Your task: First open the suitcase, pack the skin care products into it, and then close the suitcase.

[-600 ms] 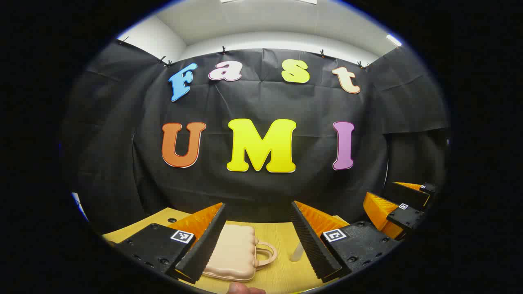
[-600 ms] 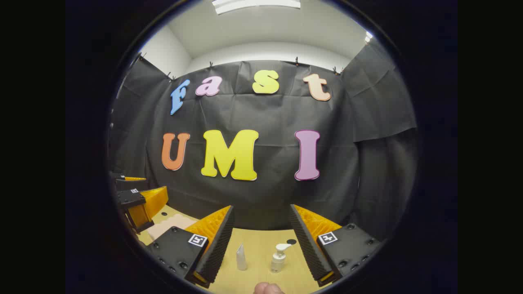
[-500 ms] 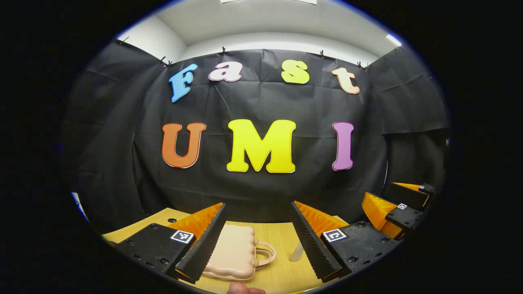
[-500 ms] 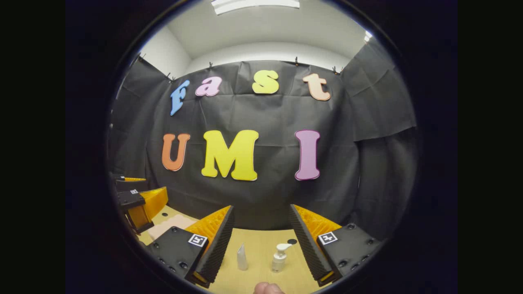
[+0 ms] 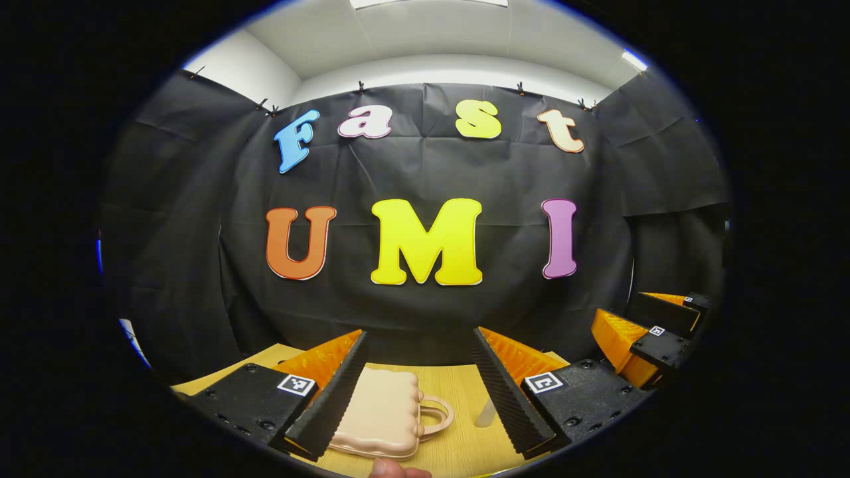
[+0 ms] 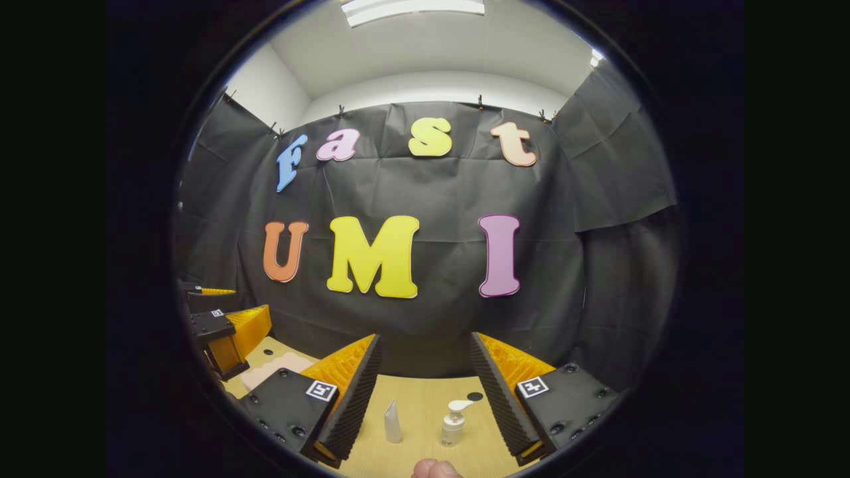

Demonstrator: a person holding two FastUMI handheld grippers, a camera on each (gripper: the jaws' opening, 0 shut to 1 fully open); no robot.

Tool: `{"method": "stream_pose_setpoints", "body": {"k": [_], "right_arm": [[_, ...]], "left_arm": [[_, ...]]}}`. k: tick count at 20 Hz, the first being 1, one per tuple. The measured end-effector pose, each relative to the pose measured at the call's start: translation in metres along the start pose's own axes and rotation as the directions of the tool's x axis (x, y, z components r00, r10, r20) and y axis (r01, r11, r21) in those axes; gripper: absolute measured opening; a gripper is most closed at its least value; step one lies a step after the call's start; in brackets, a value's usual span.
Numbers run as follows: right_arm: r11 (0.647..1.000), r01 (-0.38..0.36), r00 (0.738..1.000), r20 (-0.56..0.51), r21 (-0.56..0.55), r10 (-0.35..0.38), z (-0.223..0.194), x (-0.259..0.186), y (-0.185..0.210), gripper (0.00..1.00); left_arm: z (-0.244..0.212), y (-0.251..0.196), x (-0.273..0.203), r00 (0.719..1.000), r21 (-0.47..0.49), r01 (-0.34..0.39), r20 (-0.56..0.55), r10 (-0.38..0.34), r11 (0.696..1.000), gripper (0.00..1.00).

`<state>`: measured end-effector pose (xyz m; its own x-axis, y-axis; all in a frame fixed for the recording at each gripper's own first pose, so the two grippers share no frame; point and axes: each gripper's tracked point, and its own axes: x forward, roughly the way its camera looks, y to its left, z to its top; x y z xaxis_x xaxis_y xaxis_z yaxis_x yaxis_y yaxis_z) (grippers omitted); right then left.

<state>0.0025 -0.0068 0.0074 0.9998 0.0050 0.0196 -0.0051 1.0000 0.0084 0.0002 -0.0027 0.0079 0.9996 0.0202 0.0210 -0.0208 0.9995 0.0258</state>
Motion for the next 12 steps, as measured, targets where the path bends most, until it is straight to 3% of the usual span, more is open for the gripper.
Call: {"method": "stream_pose_setpoints", "body": {"k": [12], "right_arm": [[1.0, 0.015, 1.0, -0.014, 0.016, -0.014, -0.005, 0.006, -0.012, 0.8]], "left_arm": [[0.002, -0.006, 0.002, 1.0, -0.009, -0.007, 0.017, 0.007, 1.0, 0.98]]}}
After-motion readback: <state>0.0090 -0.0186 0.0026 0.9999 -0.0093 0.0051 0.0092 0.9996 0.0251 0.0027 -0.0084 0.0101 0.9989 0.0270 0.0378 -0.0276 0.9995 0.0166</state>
